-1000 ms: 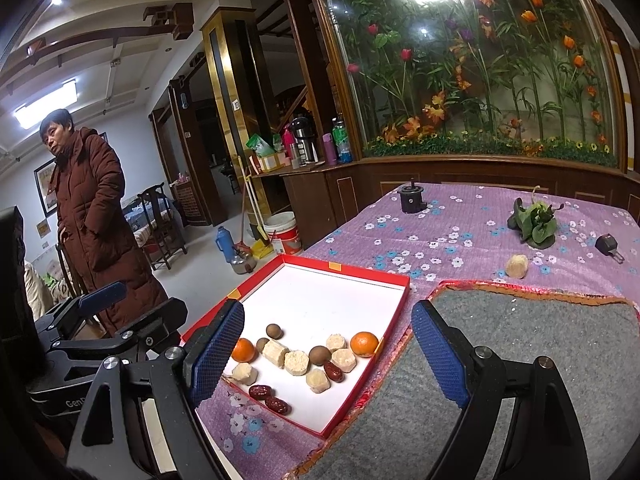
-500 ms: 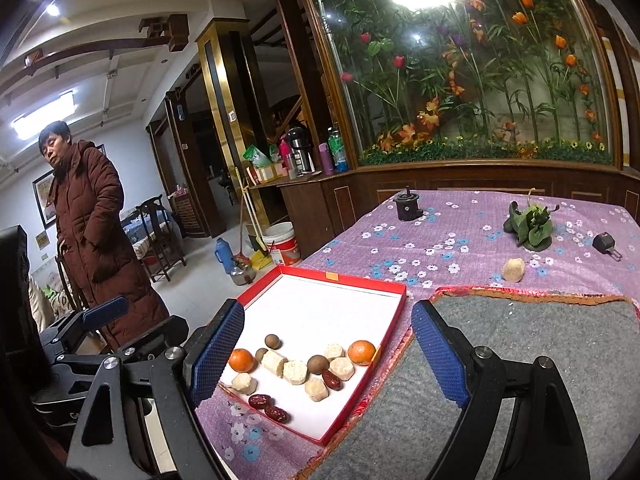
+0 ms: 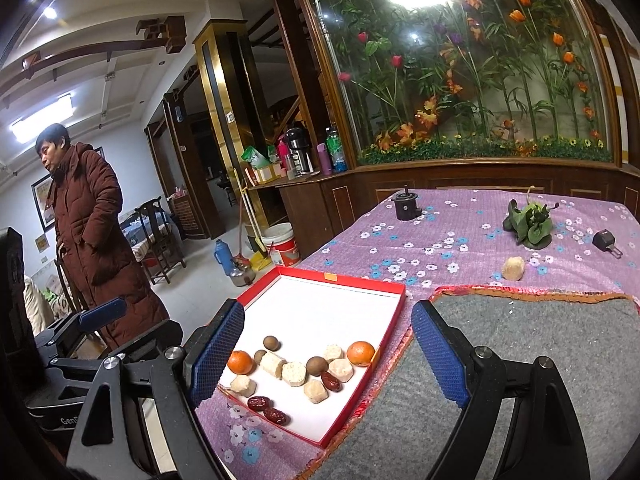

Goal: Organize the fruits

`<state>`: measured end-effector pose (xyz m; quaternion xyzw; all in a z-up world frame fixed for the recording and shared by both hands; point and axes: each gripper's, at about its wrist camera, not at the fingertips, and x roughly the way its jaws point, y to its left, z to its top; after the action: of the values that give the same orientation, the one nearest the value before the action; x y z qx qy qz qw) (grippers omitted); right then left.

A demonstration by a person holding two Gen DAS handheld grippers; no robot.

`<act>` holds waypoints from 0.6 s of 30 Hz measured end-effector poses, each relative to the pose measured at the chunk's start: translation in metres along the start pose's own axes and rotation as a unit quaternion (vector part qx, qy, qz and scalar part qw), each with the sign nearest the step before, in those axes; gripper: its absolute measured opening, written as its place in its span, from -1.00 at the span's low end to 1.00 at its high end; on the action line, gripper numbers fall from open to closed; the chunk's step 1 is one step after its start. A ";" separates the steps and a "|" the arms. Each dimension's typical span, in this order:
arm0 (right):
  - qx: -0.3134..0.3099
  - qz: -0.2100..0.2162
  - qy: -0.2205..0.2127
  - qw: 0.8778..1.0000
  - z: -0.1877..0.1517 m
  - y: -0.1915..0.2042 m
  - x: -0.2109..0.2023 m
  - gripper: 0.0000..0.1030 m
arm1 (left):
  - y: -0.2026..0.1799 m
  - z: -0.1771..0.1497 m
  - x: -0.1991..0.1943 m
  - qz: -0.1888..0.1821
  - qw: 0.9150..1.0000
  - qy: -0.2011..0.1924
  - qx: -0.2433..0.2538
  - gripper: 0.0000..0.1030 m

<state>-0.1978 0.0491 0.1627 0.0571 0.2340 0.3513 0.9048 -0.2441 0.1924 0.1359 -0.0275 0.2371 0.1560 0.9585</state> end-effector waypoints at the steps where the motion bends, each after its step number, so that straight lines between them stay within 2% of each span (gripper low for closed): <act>1: -0.001 0.000 0.000 1.000 0.000 0.000 0.000 0.69 | 0.000 0.000 0.001 0.001 1.000 0.000 0.000 1.00; 18: -0.020 0.002 -0.006 1.000 0.000 0.012 0.003 0.69 | 0.008 -0.003 0.006 0.003 1.000 0.005 -0.004 1.00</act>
<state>-0.2031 0.0603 0.1653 0.0415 0.2213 0.3571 0.9065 -0.2428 0.2012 0.1301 -0.0310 0.2412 0.1600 0.9567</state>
